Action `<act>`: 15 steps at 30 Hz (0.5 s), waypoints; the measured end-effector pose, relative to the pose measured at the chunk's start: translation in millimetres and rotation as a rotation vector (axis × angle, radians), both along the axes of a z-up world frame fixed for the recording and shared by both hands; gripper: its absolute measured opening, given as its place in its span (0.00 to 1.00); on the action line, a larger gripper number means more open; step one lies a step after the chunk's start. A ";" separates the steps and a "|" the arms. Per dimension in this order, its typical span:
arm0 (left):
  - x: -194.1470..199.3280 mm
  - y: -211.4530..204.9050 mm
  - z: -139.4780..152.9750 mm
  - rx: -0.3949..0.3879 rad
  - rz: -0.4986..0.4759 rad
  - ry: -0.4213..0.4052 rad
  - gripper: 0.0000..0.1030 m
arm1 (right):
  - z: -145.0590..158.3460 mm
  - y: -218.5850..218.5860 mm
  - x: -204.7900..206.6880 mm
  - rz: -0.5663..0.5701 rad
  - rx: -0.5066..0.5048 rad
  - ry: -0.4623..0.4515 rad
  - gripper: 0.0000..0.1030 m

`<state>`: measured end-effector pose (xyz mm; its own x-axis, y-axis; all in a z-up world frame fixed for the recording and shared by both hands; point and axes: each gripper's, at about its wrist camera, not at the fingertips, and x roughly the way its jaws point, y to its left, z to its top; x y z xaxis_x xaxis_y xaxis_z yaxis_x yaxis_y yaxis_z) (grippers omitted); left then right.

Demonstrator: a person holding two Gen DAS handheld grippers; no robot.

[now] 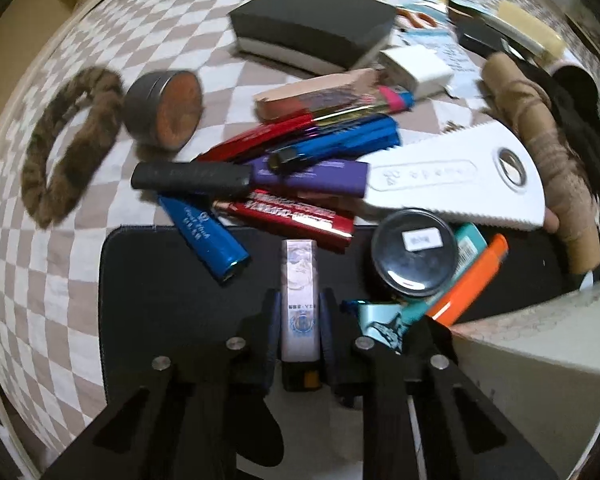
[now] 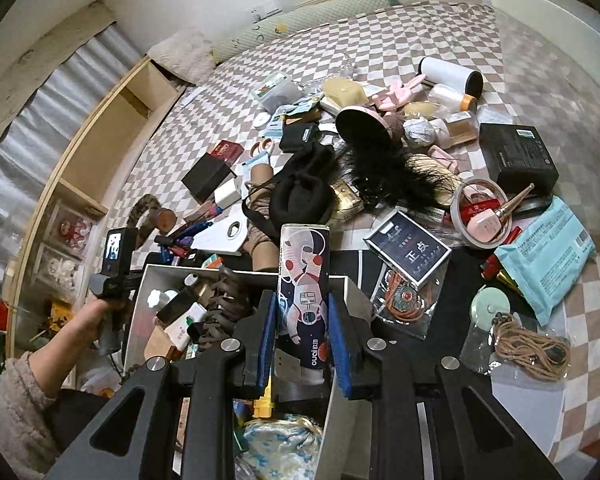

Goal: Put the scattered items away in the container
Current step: 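Lift the white tube with the left gripper while the right lifts the patterned can, then carry the white tube with the left gripper while the right carries the can toward the white box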

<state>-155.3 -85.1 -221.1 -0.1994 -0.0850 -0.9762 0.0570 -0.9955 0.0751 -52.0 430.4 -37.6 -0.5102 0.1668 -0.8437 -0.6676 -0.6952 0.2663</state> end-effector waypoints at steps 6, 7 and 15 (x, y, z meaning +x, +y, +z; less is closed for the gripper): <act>3.4 0.5 15.2 0.030 -0.021 0.041 0.19 | 1.7 -0.5 2.8 -0.002 -0.001 0.006 0.26; 4.0 -1.4 19.1 0.038 -0.018 0.051 0.19 | 2.8 -1.0 3.2 -0.003 0.000 0.009 0.26; 9.3 -20.3 69.9 0.066 0.002 0.185 0.19 | 7.0 -7.3 0.0 0.015 0.006 0.018 0.26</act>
<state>-146.0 -105.4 -151.2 -0.3757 -0.0224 -0.9265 0.0659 -0.9978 -0.0026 -52.1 423.1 -30.5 -0.5276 0.1638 -0.8335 -0.6524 -0.7066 0.2741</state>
